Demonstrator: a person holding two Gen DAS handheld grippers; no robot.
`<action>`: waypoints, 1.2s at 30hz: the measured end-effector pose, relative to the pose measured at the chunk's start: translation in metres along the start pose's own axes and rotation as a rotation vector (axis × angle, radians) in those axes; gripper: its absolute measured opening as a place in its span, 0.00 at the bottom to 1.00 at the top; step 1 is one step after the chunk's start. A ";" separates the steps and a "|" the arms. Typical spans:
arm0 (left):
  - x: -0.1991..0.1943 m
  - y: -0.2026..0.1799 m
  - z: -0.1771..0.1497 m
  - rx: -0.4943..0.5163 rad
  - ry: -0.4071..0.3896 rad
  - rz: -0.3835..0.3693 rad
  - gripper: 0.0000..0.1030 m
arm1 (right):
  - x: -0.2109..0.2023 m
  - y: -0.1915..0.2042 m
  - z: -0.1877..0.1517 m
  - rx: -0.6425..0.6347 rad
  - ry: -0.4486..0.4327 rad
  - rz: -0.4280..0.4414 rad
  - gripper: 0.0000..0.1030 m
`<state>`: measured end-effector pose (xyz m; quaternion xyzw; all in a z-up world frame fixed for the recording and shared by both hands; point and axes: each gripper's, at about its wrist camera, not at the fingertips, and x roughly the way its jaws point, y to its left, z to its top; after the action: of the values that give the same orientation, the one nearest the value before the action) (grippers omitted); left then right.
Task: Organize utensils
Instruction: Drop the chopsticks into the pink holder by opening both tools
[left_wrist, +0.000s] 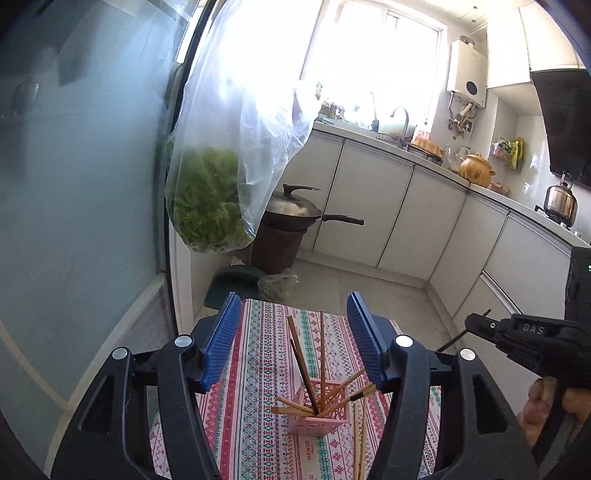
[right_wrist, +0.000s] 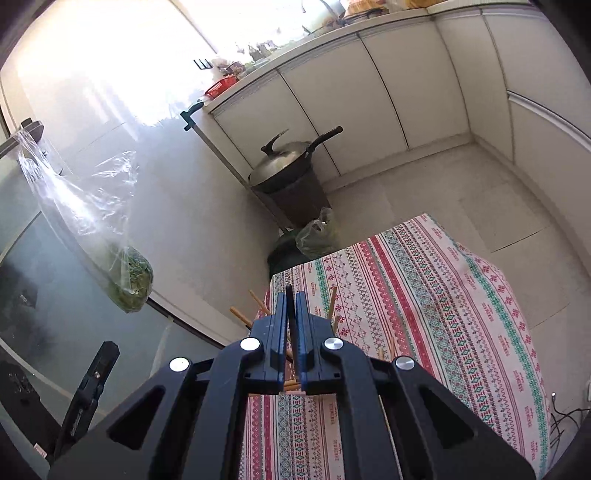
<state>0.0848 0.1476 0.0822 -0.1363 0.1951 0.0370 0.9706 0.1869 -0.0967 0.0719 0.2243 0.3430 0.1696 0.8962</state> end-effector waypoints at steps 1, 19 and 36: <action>0.002 0.001 0.000 -0.006 0.004 -0.002 0.56 | 0.009 0.003 0.002 -0.001 0.006 -0.008 0.05; 0.018 -0.027 -0.014 0.056 0.072 0.010 0.64 | 0.011 -0.016 -0.025 -0.031 -0.013 -0.100 0.17; 0.034 -0.067 -0.042 0.177 0.120 0.019 0.78 | -0.016 -0.029 -0.051 -0.150 -0.108 -0.232 0.53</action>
<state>0.1093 0.0723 0.0484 -0.0503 0.2566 0.0209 0.9650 0.1445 -0.1136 0.0313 0.1243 0.3042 0.0779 0.9413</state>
